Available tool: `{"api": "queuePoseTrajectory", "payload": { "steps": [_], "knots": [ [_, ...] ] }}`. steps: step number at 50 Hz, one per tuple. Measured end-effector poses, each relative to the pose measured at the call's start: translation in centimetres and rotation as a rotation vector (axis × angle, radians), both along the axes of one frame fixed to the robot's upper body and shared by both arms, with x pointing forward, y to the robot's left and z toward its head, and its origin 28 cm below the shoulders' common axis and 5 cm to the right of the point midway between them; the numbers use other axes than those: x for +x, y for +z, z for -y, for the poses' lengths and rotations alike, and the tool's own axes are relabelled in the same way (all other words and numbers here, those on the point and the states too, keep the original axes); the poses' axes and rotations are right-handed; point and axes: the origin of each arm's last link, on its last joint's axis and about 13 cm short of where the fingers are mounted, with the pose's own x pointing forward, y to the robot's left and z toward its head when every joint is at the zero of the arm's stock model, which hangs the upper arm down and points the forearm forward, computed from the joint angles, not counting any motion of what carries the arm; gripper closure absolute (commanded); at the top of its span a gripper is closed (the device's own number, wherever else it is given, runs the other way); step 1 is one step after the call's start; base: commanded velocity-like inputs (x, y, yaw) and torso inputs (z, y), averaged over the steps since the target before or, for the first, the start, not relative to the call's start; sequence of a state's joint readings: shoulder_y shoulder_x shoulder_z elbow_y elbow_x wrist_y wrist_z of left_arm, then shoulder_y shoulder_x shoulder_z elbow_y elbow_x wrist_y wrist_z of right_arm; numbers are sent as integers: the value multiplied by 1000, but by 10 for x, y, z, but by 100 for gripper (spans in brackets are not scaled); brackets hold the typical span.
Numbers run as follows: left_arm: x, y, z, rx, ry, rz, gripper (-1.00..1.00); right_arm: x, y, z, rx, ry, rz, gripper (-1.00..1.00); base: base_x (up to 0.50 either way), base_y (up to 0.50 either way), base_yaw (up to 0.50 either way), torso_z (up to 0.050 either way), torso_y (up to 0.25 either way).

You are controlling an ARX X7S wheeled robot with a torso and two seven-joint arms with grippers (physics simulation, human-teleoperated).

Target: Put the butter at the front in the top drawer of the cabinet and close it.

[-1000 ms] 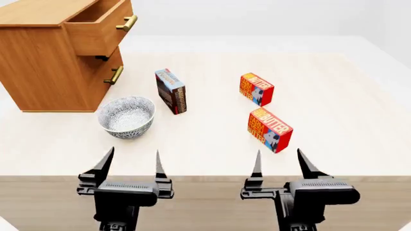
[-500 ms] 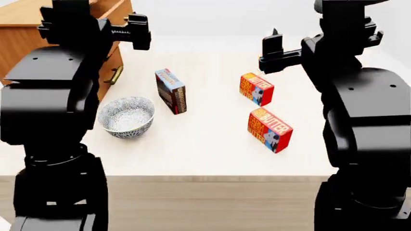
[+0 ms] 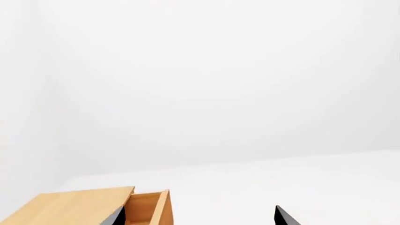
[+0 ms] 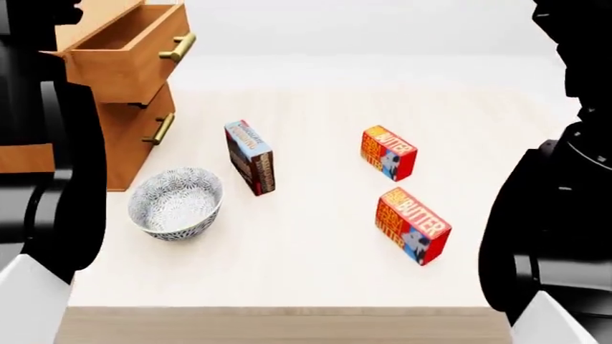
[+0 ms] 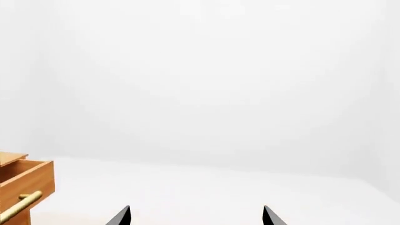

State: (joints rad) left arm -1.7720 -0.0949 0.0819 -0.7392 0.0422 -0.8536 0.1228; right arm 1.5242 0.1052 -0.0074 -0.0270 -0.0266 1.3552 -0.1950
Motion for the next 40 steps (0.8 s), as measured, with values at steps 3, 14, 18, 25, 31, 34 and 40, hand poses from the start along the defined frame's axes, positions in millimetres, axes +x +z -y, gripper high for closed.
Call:
{"api": "queuePoseTrajectory", "payload": {
  "steps": [3,14,18,25,31,34,40],
  "knots": [
    [-1,-1,0,3,-4,4,-100,-2,2,-1,9,11,11,-100,500,0,0,0,0],
    [-2,-3,2,7,-16,15,-100,-6,2,-3,30,46,31,-100,500,0,0,0,0],
    [-2,-4,3,9,-22,18,-100,-6,2,-3,34,54,33,-100,500,0,0,0,0],
    [-2,-5,5,13,-33,20,-100,-7,1,-4,36,64,31,-100,500,0,0,0,2],
    [-2,-6,6,16,-42,18,-100,-7,0,-4,34,67,24,-100,344,0,0,0,0],
    [-3,-7,6,17,-46,18,-100,-8,0,-5,32,68,20,-100,0,0,0,0,4],
    [-3,-8,7,20,-52,17,-100,-8,0,-5,25,69,15,-100,0,0,0,0,0]
  ]
}}
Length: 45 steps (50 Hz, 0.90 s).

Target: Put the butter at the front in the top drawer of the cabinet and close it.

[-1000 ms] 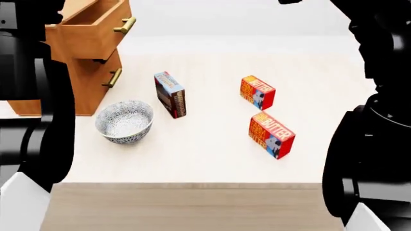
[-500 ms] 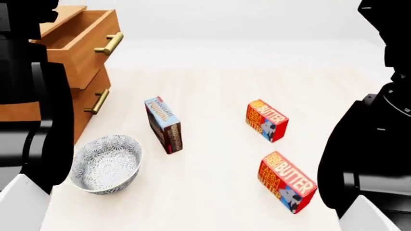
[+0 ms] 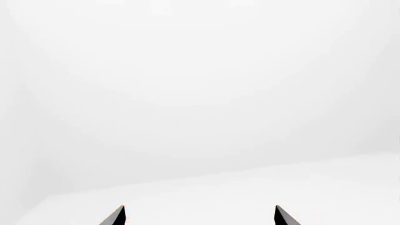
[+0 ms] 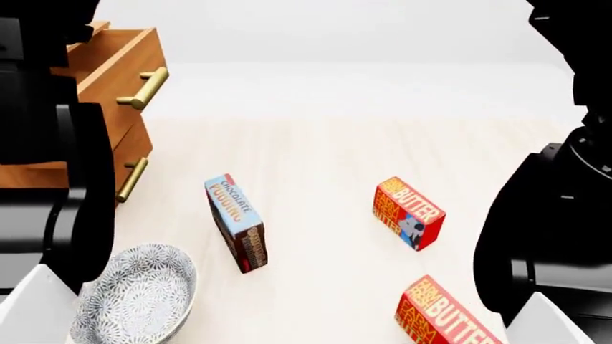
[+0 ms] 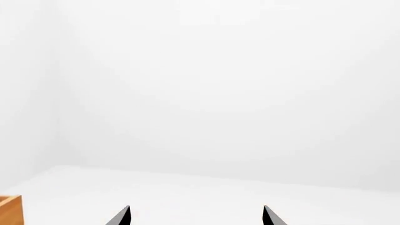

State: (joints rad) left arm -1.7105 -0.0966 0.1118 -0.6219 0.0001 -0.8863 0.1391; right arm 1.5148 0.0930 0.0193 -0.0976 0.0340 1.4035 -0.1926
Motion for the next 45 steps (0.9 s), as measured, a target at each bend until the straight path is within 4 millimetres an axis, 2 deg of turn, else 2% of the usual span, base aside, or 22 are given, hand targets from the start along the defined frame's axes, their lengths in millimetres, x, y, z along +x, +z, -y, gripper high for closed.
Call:
{"api": "queuePoseTrajectory", "payload": {
  "steps": [11,18,24,31,45],
  "knots": [
    [-5,-1,0,107,-25,-75,-100,-3,-1,0,-10,5,1,-100,0,0,0,0,0],
    [-5,12,-3,201,-25,-209,-100,-5,-3,1,-14,7,3,-100,0,0,0,0,0],
    [-9,27,-11,186,-8,-359,-100,-7,-6,3,-16,7,3,-100,0,0,0,0,0],
    [-19,35,-24,153,-16,-505,-100,-8,-9,5,-16,6,0,-100,0,0,0,0,0],
    [-32,37,-46,47,22,-620,-100,-7,-16,8,-16,6,-12,-100,0,0,0,0,0]
  ]
}}
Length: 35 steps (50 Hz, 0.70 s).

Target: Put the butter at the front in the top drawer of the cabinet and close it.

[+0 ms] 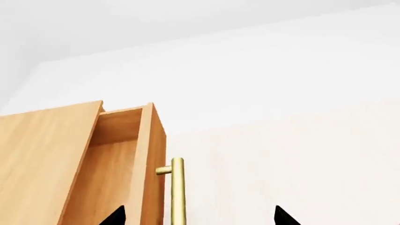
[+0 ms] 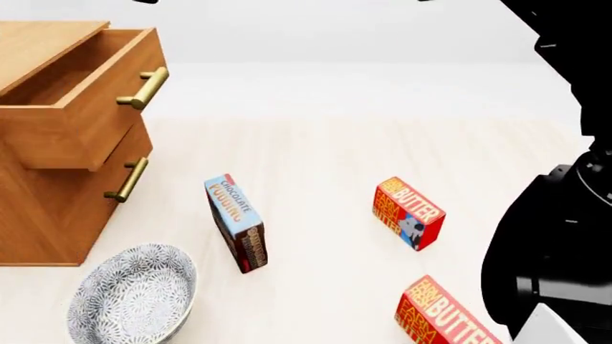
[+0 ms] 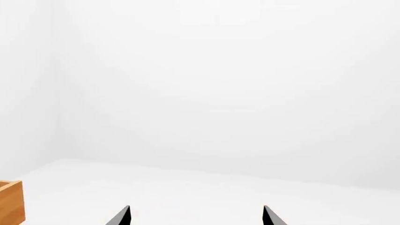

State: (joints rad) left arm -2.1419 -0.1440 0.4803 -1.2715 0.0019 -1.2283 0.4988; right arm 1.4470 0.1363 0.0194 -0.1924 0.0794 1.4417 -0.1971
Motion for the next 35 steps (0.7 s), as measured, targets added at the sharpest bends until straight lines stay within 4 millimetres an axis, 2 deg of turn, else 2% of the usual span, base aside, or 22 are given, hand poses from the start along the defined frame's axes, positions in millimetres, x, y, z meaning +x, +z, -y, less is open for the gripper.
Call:
{"api": "queuePoseTrajectory", "payload": {
  "steps": [15,35],
  "knots": [
    [7,-21,-12,-47,128,-24,-100,4,-8,-1,4,11,-20,-100,0,0,0,0,0],
    [21,-53,-16,-29,257,-74,-100,12,-21,-4,16,32,-49,-100,0,0,0,0,0]
  ]
}}
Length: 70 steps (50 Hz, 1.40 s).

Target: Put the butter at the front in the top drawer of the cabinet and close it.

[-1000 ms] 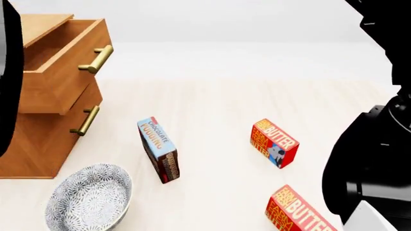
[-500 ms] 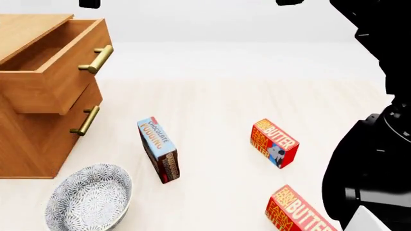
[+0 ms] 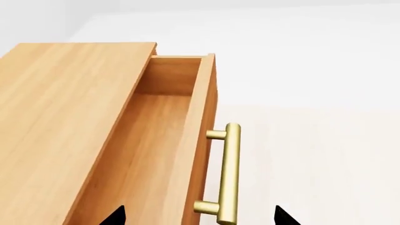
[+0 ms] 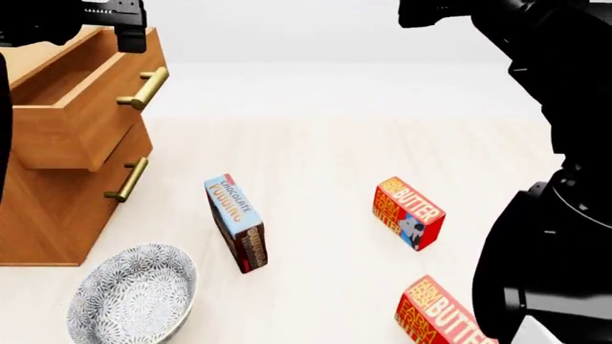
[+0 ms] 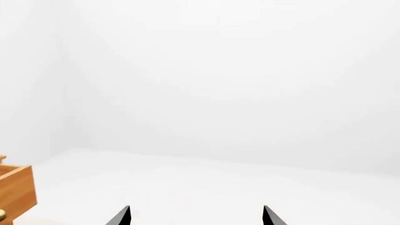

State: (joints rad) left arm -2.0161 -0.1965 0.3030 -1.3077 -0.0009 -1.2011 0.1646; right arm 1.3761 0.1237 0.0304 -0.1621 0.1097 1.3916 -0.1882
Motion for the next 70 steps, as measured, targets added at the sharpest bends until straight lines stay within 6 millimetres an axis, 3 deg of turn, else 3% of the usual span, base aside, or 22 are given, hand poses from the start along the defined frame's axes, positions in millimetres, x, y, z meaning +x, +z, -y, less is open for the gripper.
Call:
{"api": "queuePoseTrajectory", "payload": {
  "steps": [21,70],
  "knots": [
    [8,-22,-2,-23,54,-24,-100,-1,-7,-1,13,7,-14,-100,0,0,0,0,0],
    [14,-49,-9,0,130,-75,-100,-4,-13,0,23,2,-26,-100,0,0,0,0,0]
  ]
}}
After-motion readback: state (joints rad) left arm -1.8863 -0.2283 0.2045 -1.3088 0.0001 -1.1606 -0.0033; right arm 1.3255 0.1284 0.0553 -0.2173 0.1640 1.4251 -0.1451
